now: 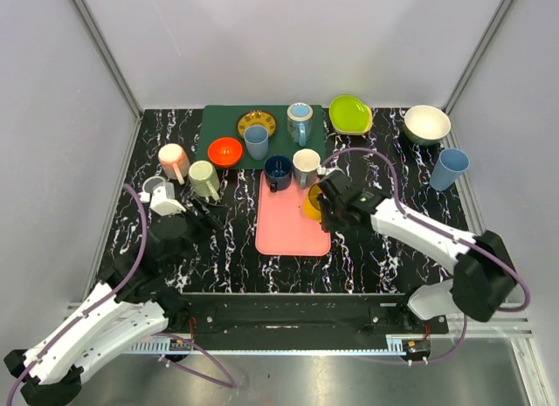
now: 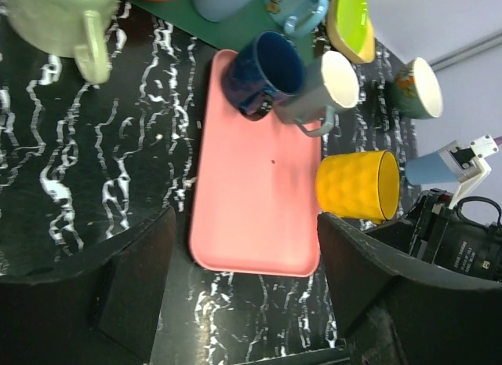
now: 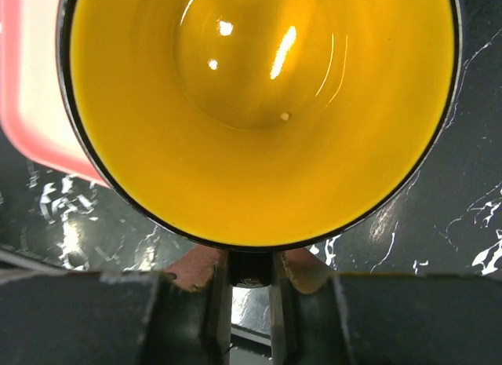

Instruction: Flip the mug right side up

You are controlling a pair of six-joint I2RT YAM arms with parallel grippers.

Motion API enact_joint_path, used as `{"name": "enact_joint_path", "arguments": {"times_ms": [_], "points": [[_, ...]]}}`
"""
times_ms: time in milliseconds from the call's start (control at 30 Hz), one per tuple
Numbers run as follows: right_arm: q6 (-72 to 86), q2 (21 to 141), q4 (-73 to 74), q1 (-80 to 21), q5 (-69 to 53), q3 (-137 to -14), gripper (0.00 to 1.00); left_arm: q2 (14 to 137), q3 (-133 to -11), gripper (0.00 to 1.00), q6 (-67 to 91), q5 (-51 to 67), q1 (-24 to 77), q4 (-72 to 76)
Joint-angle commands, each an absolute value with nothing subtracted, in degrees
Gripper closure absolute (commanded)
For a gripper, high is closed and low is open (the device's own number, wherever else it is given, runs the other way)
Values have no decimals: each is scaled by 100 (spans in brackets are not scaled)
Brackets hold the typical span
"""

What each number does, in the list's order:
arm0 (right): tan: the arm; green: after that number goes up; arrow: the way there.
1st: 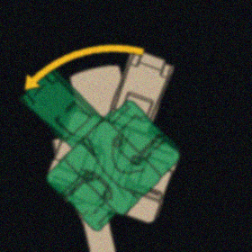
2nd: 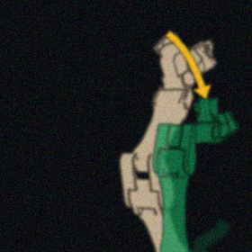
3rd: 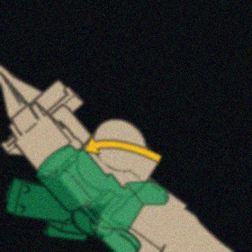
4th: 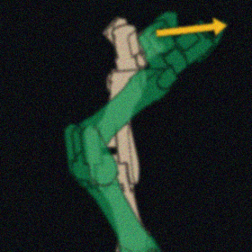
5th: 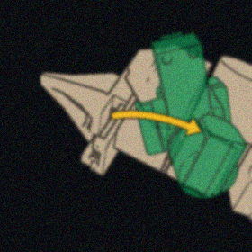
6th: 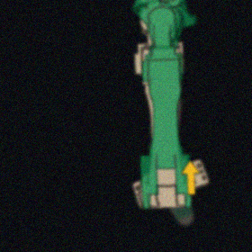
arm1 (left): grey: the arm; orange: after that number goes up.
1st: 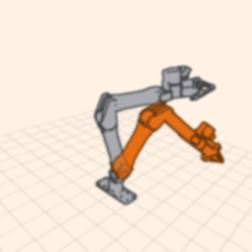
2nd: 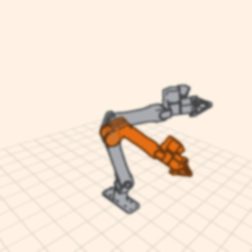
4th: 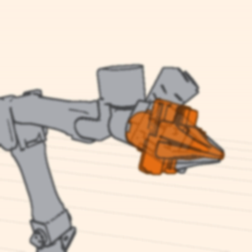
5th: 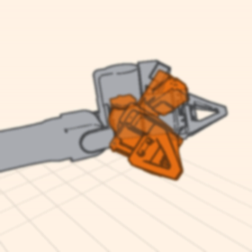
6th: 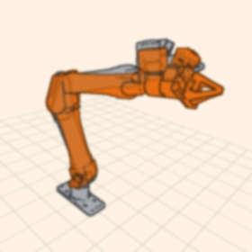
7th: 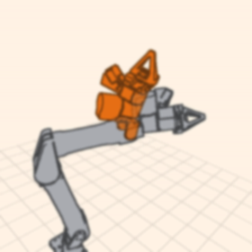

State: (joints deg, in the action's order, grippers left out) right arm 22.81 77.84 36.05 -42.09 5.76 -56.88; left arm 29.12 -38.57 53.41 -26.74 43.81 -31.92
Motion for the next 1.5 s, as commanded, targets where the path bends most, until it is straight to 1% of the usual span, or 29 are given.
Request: {"name": "enact_joint_path", "arguments": {"times_ms": [0, 167, 367, 433, 467, 500, 533, 600, 633, 767, 900, 933, 1000, 1033, 1067, 1100, 1133, 1200, 1267, 1300, 1333, 1467], "points": [[2031, 8392, 3093, -4280, 1116, -6274, 100, 2795, -4140, 25, 5115, -3270, 4386, -3770], [1828, 9271, 3296, -4280, 1204, -6723, 100, 2821, -4236, 24, 5063, -3331, 4386, -4007], [1846, 9781, 3217, -4263, 1397, -6881, 100, 2830, -4175, 23, 4966, -3358, 4386, -4052], [1863, 9843, 3287, -4263, 1424, -6934, 99, 2918, -4227, 21, 4861, -3340, 4386, -4078], [1889, 9826, 3313, -4263, 1398, -6943, 91, 3022, -4254, 19, 4852, -3349, 4386, -4148], [1907, 9809, 3340, -4263, 1380, -6926, 81, 3076, -4306, 15, 4843, -3366, 4386, -4175], [1925, 9765, 3349, -4271, 1345, -6900, 62, 3120, -4324, 14, 4799, -3384, 4386, -4201], [1960, 9633, 3375, -4271, 1327, -6820, 47, 3260, -4359, 11, 4773, -3401, 4386, -4210], [1977, 9494, 3419, -4271, 1292, -6812, 38, 3322, -4368, 10, 4764, -3419, 4386, -4210], [2153, 8931, 3612, -4280, 1082, -6767, 28, 3612, -4412, 7, 4737, -3445, 4386, -4157], [2373, 7877, 3753, -4394, 713, -6724, 26, 4156, -4648, 6, 4431, -3551, 4193, -4096], [2434, 7405, 3718, -4403, 625, -6698, 26, 4488, -4693, 6, 4177, -3359, 4036, -4052], [2452, 6946, 3569, -4412, 510, -6575, 26, 4885, -4851, 7, 3947, -2894, 3281, -3850], [2461, 6561, 3534, -4412, 518, -6531, 26, 5270, -4878, 9, 3755, -2387, 3017, -3745], [2461, 6383, 3490, -4403, 553, -6443, 26, 5439, -4895, 10, 3683, -2164, 2562, -3518], [2470, 6224, 3437, -4412, 589, -6381, 27, 5614, -4948, 15, 3639, -1979, 2366, -3394], [2470, 5979, 3410, -4403, 606, -6320, 26, 5964, -4966, 17, 3560, -1812, 2242, -3253], [2461, 5784, 3349, -4403, 703, -6127, 27, 6352, -5105, 22, 3568, -1784, 1996, -2963], [2487, 5599, 3357, -4412, 764, -5978, 27, 6950, -5264, 25, 3638, -1854, 1838, -2848], [2496, 5564, 3366, -4403, 765, -5942, 27, 7152, -5413, 28, 3656, -1846, 1811, -2795], [2531, 5468, 3358, -4403, 747, -5907, 27, 7485, -5484, 30, 3752, -1889, 1793, -2751], [2566, 5256, 3322, -4412, 598, -5775, 27, 8120, -5756, 33, 4034, -2012, 1732, -2532]]}}
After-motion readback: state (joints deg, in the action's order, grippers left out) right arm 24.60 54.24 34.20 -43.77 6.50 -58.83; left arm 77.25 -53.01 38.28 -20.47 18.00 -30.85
